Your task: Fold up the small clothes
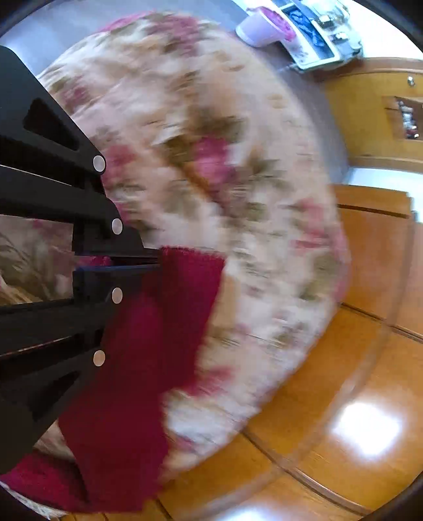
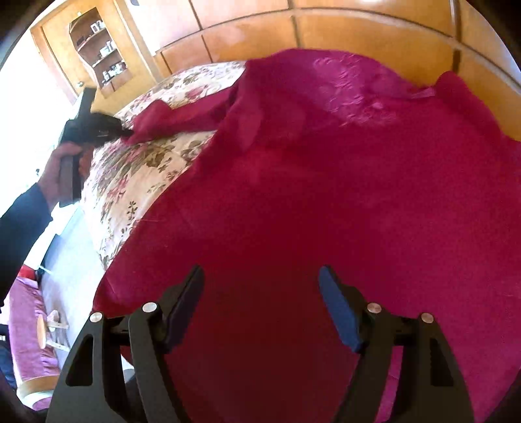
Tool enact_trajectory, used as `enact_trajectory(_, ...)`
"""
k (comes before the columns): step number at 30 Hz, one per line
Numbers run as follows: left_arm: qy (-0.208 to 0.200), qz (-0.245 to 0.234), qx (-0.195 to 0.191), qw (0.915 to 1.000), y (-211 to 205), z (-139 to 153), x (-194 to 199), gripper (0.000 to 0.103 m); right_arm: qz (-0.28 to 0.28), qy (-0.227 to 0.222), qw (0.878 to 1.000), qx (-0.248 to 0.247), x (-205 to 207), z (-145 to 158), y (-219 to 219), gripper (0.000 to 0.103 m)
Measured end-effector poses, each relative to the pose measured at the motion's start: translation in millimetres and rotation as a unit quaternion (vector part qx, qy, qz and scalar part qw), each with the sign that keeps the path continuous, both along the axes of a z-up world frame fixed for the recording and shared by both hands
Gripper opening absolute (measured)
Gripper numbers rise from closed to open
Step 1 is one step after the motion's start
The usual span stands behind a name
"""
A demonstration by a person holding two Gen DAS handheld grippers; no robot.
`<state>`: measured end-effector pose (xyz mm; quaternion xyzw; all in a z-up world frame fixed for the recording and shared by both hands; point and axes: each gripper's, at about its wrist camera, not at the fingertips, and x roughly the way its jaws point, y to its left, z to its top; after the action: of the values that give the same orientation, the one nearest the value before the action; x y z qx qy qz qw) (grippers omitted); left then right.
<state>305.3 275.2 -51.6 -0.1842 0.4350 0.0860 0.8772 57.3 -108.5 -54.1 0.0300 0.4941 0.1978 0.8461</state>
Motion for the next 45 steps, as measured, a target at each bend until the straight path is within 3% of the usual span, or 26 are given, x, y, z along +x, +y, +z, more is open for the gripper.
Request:
enact_trajectory(3,-0.058,0.044,0.02,0.9971,26,44,0,0.002,0.025,-0.002,1.0,0.001,-5,-6,18,0.074)
enact_trajectory(6,-0.115,0.086,0.035,0.989,48,80,-6,0.002,0.05,-0.025,0.998,-0.035,-16,-10,41,0.074)
enact_trajectory(9,-0.138,0.096,0.035,0.9851,51,87,-12,0.002,0.058,-0.033,0.997,-0.045,-19,-13,44,0.074)
enact_trajectory(11,-0.114,0.098,0.064,0.9866,41,72,-11,0.002,0.061,-0.026,0.997,-0.032,-18,-12,39,0.074)
enact_trajectory(15,-0.003,0.083,0.082,0.9932,28,16,-9,0.002,0.069,-0.022,0.997,-0.027,-17,-11,35,0.075)
enact_trajectory(16,0.016,0.086,0.086,0.9925,24,6,-15,0.011,0.07,-0.022,0.997,-0.027,-17,-9,35,0.075)
enact_trajectory(17,0.024,0.088,0.091,0.9916,20,1,-22,0.027,0.071,-0.02,0.997,-0.026,-17,-8,33,0.075)
enact_trajectory(18,0.024,0.09,0.091,0.9915,18,-2,-29,0.036,0.069,-0.017,0.997,-0.02,-16,-6,30,0.075)
enact_trajectory(19,0.019,0.092,0.085,0.9919,15,-1,-40,0.051,0.063,-0.012,0.998,-0.009,-16,-2,22,0.075)
enact_trajectory(20,0.011,0.09,0.076,0.993,11,1,-51,0.055,0.056,-0.011,0.998,-0.005,-14,0,17,0.075)
enact_trajectory(23,-0.008,0.038,0.039,0.9985,-14,9,-83,0.055,-0.017,-0.025,1.0,0.002,-12,15,-28,0.075)
enact_trajectory(26,-0.023,-0.062,-0.012,0.9977,-54,15,-118,0.055,-0.119,-0.04,0.992,-0.01,-23,31,-94,0.075)
enact_trajectory(29,-0.024,-0.165,-0.054,0.9845,-103,16,-156,0.055,-0.21,-0.051,0.974,-0.066,-50,38,-155,0.077)
enact_trajectory(31,-0.018,-0.222,-0.081,0.9715,-133,13,-181,0.055,-0.255,-0.034,0.961,-0.096,-73,32,-190,0.078)
enact_trajectory(33,-0.002,-0.263,-0.094,0.9601,-158,7,-200,0.056,-0.278,-0.004,0.956,-0.096,-95,20,-211,0.078)
enact_trajectory(35,0.017,-0.295,-0.095,0.9504,-181,-3,-221,0.056,-0.272,0.028,0.959,-0.071,-114,8,-219,0.078)
enact_trajectory(36,0.029,-0.31,-0.092,0.9458,-191,-10,-231,0.056,-0.259,0.044,0.963,-0.056,-124,0,-217,0.068)
enact_trajectory(38,0.043,-0.315,-0.083,0.9445,-203,-18,-239,0.056,-0.243,0.039,0.968,-0.049,-141,-4,-208,0.053)
enact_trajectory(39,0.049,-0.315,-0.075,0.9447,-207,-22,-243,0.054,-0.236,0.035,0.97,-0.047,-148,-3,-206,0.038)
enact_trajectory(40,0.05,-0.313,-0.055,0.9468,-211,-25,-244,0.042,-0.225,0.036,0.973,-0.034,-152,-2,-206,0.02)
enact_trajectory(41,0.047,-0.311,-0.04,0.9485,-214,-26,-247,0.028,-0.221,0.035,0.974,-0.031,-156,-2,-204,0.01)
enact_trajectory(43,0.045,-0.31,-0.052,0.9482,-212,-23,-248,0.009,-0.212,0.026,0.976,-0.051,-158,2,-196,0.008)
enact_trajectory(45,0.039,-0.308,-0.045,0.9496,-210,-17,-248,0.006,-0.209,0.016,0.977,-0.03,-165,15,-199,0.007)
